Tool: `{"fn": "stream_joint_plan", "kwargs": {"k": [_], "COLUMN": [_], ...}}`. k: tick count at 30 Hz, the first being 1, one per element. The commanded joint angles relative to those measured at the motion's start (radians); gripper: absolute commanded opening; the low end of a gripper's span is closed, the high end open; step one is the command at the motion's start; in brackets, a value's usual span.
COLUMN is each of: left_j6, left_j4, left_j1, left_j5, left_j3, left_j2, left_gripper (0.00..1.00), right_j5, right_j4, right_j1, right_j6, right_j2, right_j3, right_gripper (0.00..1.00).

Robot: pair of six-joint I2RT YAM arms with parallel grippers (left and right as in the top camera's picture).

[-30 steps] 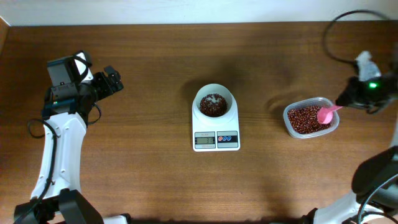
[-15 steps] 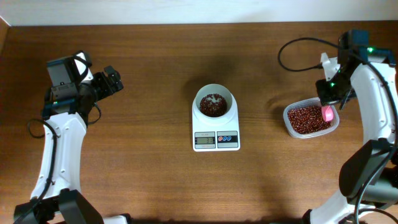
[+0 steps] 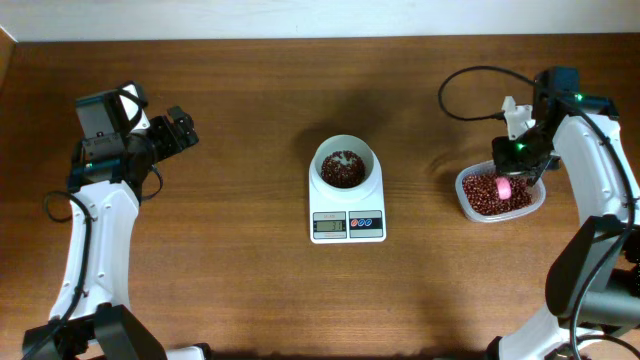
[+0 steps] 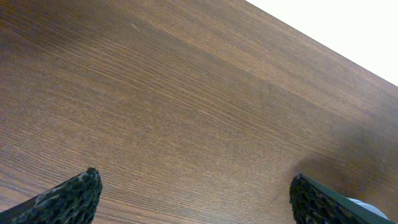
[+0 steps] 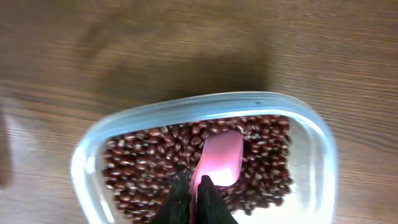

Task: Scoop item into bowl and weigh 50g on scale
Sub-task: 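Drag the pink scoop through the beans to fill it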

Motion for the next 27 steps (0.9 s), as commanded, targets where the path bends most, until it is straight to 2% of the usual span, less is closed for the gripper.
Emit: {"fn": "stream_joint_plan", "kwargs": {"k": [1,11,15,19,27], "left_j6": [-0.010,-0.010,-0.010,-0.010,-0.010], "left_j4": [0.002,0.002,0.002,0.002,0.002], "left_j1": [0.003,0.003,0.003,0.003,0.003], "left_j5": [-0.008,-0.008,-0.008,-0.008,-0.008], "left_j3": [0.014,0.014,0.014,0.014,0.014], "left_j2": [0.002,0.002,0.002,0.002,0.002], "left_gripper": [0.99,0.99,0.99,0.99,0.99], "right_j5": [-0.101,-0.459,-0.465,-0.561,-0.622], "right_j4": [-0.012,-0.082,-0.107,-0.125,-0.143], "right_j1": [-0.014,-0.260,-0.330,-0.378,-0.467], "right_j6": [0.062,0.023,0.016,-0.076,-0.125], "right_j2": [-0.014,-0.014,-0.014,-0.014,-0.013], "right_j3": [-0.009,-0.009,-0.013,-0.034,-0.051], "right_gripper": [0.04,0.04,0.04,0.04,0.04]}}
